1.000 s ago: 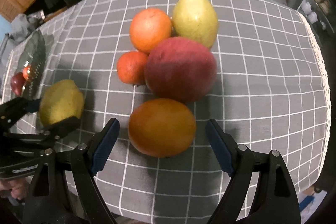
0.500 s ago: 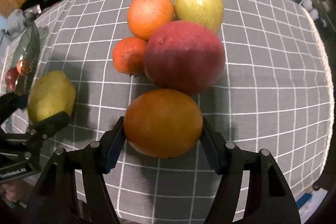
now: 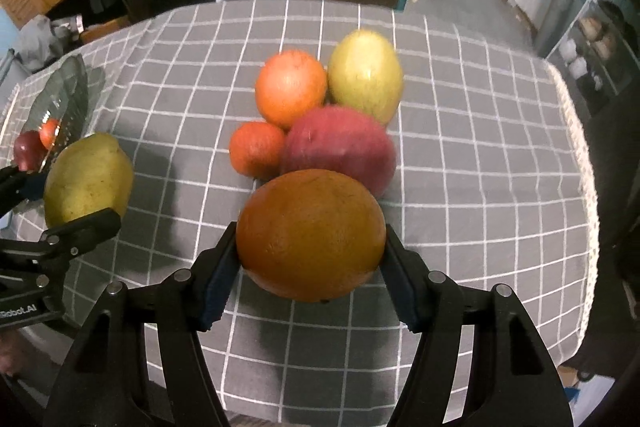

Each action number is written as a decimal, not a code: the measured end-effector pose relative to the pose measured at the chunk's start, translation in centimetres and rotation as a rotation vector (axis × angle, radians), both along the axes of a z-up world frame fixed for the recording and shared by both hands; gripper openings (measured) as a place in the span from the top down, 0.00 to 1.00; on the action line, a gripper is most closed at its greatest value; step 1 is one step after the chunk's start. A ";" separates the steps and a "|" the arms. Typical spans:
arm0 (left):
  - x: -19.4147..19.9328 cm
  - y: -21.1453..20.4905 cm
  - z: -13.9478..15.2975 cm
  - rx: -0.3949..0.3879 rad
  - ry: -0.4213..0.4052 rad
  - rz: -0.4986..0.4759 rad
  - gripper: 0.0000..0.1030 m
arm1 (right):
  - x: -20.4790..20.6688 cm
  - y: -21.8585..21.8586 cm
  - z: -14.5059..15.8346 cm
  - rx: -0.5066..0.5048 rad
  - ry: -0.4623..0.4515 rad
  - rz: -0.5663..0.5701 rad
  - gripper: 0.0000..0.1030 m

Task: Organize fruits
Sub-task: 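Lift the pear and orange and carry both toward the green bowl, then lower the pear and orange into the bowl and open both tools, then withdraw both open tools from the bowl toward the remaining fruits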

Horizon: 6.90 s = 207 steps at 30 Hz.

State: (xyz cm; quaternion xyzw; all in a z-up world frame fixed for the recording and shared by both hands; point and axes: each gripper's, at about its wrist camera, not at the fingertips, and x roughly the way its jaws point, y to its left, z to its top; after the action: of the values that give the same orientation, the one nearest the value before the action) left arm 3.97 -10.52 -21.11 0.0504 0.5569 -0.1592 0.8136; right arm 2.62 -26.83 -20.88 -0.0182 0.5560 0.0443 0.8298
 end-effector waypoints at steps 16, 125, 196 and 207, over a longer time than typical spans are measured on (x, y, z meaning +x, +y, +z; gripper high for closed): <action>-1.1 2.3 6.5 -0.045 -0.156 0.040 0.32 | -0.1 2.4 7.2 -0.005 -0.213 0.038 0.36; 5.9 26.5 -0.3 0.015 -0.065 0.486 0.35 | 12.8 28.6 2.9 0.161 -0.062 0.418 0.36; 0.3 25.1 8.9 0.006 -0.213 0.503 0.14 | 7.9 23.5 13.9 0.105 -0.302 0.347 0.19; -1.7 21.9 13.6 0.015 -0.335 0.448 0.07 | 4.7 18.9 17.2 0.112 -0.386 0.282 0.19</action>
State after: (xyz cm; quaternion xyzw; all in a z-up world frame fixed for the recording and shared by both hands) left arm 2.24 11.34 -7.55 -0.0424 0.4129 0.0393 0.9090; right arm 7.37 -7.93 -3.70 -0.0578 0.3759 0.1863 0.9059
